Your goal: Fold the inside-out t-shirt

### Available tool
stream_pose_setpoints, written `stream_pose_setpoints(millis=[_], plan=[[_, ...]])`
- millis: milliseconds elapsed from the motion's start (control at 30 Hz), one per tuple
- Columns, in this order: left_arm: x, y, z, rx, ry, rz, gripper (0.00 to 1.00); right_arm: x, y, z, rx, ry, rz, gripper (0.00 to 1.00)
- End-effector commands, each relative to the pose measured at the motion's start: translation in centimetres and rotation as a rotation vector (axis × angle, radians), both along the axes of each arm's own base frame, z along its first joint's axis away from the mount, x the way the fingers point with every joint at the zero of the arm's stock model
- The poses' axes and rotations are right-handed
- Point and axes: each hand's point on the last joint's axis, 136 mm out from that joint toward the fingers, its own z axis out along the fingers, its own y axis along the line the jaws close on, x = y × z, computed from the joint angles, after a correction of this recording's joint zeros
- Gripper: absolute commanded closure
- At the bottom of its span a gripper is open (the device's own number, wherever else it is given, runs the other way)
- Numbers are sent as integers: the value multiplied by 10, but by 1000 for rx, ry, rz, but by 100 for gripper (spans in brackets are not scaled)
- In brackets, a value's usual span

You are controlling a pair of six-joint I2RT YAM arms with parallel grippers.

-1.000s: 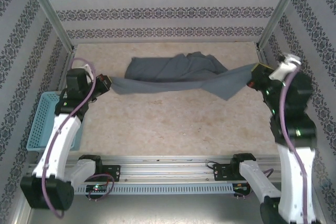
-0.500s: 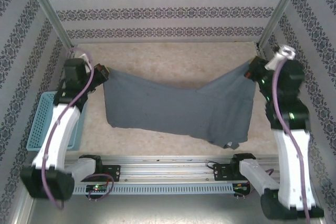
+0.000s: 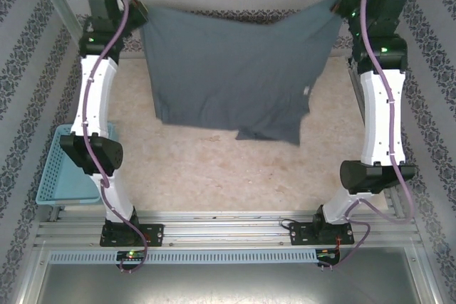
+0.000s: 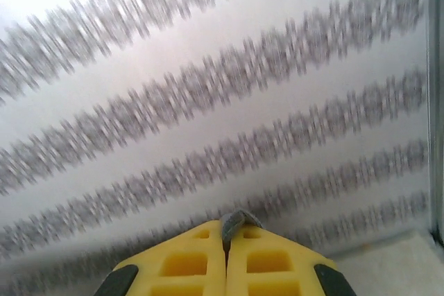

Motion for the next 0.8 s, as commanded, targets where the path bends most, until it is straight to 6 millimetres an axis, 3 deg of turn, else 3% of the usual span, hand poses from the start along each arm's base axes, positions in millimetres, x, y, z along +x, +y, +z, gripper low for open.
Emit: stream_pose_setpoints(millis=[0,100,200,267,367,467,600,700,767], plan=[[-28,16,68,74,-153,26,100,-45,-5,73,-34,-183,-26,100],[-41,24,96,98,-236,42,100,-65,-3,96,-51,-243,-19,100],[-50,23,99,143,-245,28,100,-79,4,100,-70,-254,15,100],[-50,20,83,150,-208,3,100,-83,8,88,-70,-222,42,100],[-52,6,45,123,-169,-75,100,-84,17,51,-45,-144,89,100],[-68,4,-9,86,-123,-79,100,-80,26,-17,-11,-14,138,100],[-106,-2,-106,-26,-34,-80,99,-89,38,-138,96,230,195,100],[-137,-15,-173,-114,65,-125,99,-113,40,-226,177,416,189,100],[-159,-18,-216,-167,148,-117,99,-134,35,-272,206,534,147,100]])
